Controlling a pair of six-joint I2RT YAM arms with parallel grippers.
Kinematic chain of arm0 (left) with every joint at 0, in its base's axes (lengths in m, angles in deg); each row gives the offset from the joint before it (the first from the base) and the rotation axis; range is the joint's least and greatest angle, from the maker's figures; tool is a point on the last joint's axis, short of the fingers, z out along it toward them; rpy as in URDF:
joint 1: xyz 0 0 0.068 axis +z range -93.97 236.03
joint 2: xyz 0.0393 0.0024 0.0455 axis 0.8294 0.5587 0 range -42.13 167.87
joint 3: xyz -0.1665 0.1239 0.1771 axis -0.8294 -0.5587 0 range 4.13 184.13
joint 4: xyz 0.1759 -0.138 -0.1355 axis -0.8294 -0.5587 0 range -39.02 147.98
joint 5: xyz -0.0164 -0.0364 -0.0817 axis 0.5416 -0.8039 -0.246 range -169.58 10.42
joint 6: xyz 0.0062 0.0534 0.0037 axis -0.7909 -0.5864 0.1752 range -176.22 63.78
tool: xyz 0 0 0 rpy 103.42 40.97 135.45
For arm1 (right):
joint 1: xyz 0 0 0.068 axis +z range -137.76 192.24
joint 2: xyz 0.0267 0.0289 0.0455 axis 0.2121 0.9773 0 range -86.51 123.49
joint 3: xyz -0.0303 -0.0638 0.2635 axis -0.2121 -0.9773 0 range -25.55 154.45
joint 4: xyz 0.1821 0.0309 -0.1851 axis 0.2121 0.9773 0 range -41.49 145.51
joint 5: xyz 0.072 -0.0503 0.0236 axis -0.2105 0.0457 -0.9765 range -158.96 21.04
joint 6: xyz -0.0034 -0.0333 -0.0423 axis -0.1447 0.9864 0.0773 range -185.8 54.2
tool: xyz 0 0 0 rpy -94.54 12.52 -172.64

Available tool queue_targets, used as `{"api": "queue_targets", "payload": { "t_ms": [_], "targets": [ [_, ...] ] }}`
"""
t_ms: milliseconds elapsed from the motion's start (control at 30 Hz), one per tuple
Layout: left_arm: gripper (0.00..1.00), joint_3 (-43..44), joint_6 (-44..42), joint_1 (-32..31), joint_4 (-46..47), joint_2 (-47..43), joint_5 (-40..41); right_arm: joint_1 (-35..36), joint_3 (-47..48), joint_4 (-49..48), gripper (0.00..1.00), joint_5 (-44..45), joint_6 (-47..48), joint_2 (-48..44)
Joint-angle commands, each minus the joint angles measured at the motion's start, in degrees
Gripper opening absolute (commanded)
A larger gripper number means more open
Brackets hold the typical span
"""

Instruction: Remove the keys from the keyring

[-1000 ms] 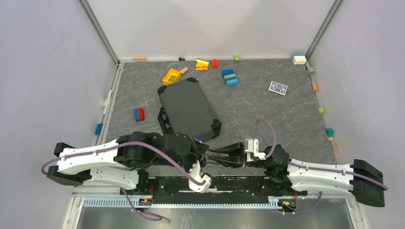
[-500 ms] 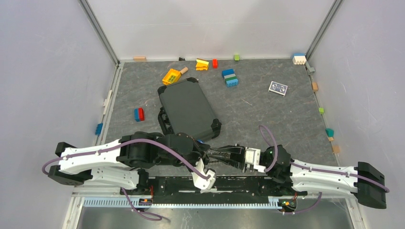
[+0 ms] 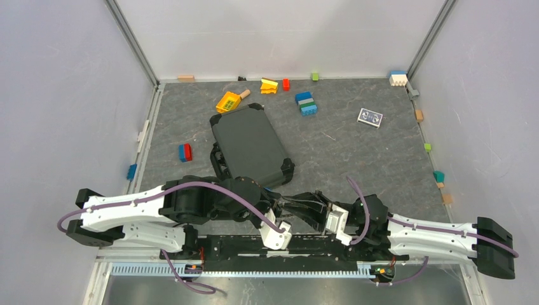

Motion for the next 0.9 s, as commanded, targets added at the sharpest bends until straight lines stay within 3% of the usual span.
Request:
{"api": "queue_targets", "payload": {
  "t_ms": [0,300,600,767,867],
  "targets": [
    [0.02,1.3,3.3,0.1,1.7,-0.2,1.2,0.4,0.2,-1.1,0.03,-2.9,8.2,-0.9],
    [0.02,0.4,3.4,0.4,2.1,0.3,3.1,0.8,0.3,5.1,0.0,-7.7,18.8,-2.7],
    [0.02,0.2,3.9,0.8,2.5,0.2,3.7,1.3,2.2,19.4,0.0,-14.0,34.2,-3.7],
    [0.02,0.1,3.7,0.9,2.5,0.1,3.8,1.4,1.6,18.1,0.0,-12.5,33.0,-4.0],
    [0.02,0.1,3.3,0.9,2.5,0.1,3.8,1.4,0.4,12.7,0.17,-9.2,26.8,-4.2]
  ]
}}
